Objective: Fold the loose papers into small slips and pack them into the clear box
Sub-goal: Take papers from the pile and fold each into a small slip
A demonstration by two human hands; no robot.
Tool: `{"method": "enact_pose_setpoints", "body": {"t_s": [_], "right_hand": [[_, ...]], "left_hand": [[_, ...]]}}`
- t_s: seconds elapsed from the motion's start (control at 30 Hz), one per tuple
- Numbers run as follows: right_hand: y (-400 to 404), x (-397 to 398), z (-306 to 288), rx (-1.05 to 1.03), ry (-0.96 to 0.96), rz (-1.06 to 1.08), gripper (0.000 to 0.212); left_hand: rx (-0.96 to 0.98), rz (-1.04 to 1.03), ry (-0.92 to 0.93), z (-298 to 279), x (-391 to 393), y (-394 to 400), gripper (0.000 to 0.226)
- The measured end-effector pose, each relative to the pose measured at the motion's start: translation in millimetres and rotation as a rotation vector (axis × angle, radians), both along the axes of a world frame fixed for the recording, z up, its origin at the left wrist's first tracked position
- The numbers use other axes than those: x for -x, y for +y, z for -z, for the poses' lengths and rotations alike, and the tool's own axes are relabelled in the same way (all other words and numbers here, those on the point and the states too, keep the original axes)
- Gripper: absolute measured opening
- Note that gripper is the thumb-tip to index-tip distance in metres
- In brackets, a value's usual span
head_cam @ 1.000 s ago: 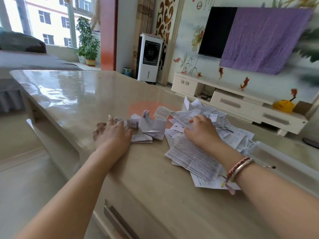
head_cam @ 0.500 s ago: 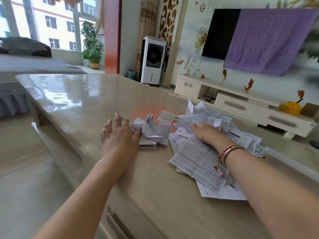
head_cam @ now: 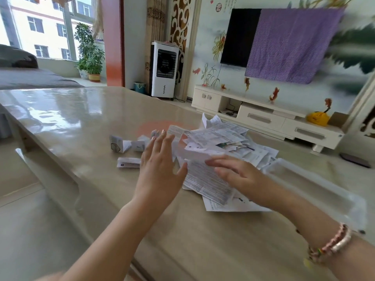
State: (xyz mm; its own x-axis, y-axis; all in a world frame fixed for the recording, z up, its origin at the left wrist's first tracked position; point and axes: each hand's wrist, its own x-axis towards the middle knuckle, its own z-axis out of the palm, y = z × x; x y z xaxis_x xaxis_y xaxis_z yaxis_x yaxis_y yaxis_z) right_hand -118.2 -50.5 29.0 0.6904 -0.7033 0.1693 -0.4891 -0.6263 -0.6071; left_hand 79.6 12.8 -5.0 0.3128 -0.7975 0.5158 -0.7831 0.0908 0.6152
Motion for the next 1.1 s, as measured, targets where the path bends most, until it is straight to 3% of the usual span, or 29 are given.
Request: {"method": "enact_pose_setpoints", "body": {"t_s": [0.13, 0.2, 0.43, 0.7, 0.8, 0.97, 1.1], "right_hand": [[19, 37, 9, -0.133, -0.139, 0.044, 0.023], [24, 48, 18, -0.172, -0.197, 0.072, 0.021], [17, 54, 27, -0.199, -0.325, 0.150, 0.019], [8, 51, 33, -0.263, -0.432, 0.312, 0.012], [9, 50, 38, -0.189, -0.347, 0.349, 0.010], [10, 51, 42, 0.097, -0.021, 0.332, 0.017], [13, 52, 43, 0.297, 0.106, 0.338, 0.024]], "left_hand": [[-0.018, 0.225, 0.113, 10, 22, -2, 0.086], [-0.084, 0.271, 0.187, 14, 28, -7, 0.081], [-0.146, 0.291, 0.232, 15, 35, -6, 0.047], [-0.152, 0.260, 0.281, 13, 47, 0, 0.055], [-0.202, 0.254, 0.205, 16, 48, -1, 0.055], [-0.243, 0.186, -0.080, 20, 55, 4, 0.054], [-0.176, 0.173, -0.272, 16, 56, 8, 0.033]]}}
